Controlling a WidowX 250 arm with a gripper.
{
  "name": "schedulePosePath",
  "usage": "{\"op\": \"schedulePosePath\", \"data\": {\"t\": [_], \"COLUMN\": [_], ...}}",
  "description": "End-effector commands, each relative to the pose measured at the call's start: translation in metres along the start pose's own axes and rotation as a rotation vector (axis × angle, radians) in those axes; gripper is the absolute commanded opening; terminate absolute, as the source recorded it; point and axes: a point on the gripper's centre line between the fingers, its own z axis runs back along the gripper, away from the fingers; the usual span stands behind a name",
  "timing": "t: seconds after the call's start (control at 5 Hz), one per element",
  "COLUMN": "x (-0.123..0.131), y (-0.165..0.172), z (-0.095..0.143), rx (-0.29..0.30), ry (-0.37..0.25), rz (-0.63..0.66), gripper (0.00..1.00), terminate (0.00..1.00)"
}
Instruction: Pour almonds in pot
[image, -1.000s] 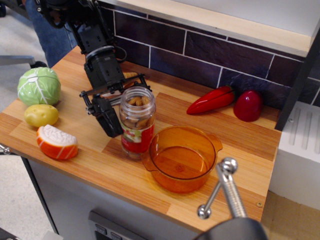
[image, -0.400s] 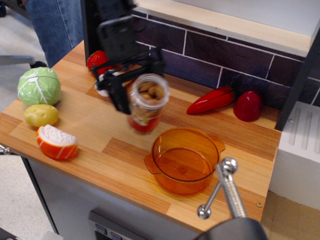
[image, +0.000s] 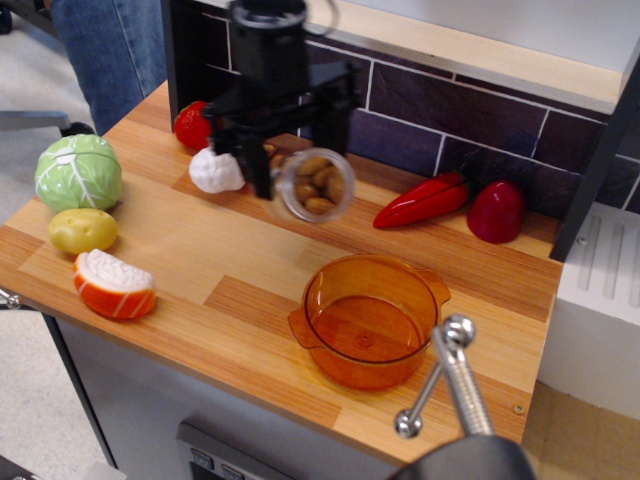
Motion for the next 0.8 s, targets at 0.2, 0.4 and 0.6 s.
{"op": "schedulePosePath", "data": {"t": [0.2,0.4,0.6], "x": [0.007,-0.007,-0.011], "y": [-0.020,-0.028,-0.033], "z": [0.018,0.015,0.011], "rx": [-0.156,-0.210,-0.244], "ry": [-0.411,-0.500,-0.601], "rz": [-0.112,-0.144,-0.164], "gripper": [0.00,0.00,0.00], "terminate": [0.00,0.00,0.00]}}
